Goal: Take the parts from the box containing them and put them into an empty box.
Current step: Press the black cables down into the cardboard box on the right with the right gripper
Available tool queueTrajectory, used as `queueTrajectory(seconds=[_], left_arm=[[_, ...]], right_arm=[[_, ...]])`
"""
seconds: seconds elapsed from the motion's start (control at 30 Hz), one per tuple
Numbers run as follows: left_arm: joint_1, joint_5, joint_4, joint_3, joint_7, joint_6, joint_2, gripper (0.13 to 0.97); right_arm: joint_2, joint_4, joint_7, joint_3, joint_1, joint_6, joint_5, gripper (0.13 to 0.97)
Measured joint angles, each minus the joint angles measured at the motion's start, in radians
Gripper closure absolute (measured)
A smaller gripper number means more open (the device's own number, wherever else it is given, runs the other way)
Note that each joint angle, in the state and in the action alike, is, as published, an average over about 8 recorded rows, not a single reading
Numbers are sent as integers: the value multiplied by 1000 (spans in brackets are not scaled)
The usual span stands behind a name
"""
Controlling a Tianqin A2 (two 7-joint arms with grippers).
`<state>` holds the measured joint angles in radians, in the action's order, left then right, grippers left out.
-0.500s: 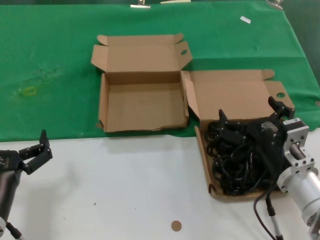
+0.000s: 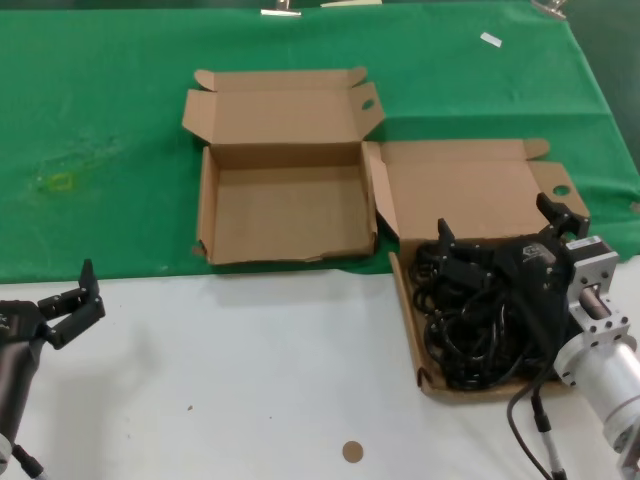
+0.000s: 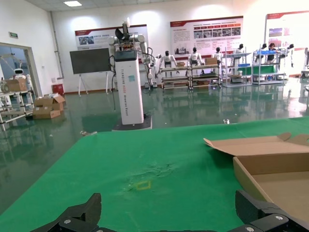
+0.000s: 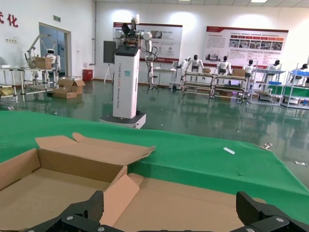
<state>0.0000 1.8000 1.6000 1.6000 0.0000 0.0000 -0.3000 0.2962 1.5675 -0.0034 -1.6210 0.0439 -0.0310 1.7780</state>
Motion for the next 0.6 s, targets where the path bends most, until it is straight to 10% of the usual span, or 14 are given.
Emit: queueTrajectory(seconds=[0.6], left_arm=[[0,0,0,0,0,0,0,175]], right_arm=[[0,0,0,0,0,0,0,129]])
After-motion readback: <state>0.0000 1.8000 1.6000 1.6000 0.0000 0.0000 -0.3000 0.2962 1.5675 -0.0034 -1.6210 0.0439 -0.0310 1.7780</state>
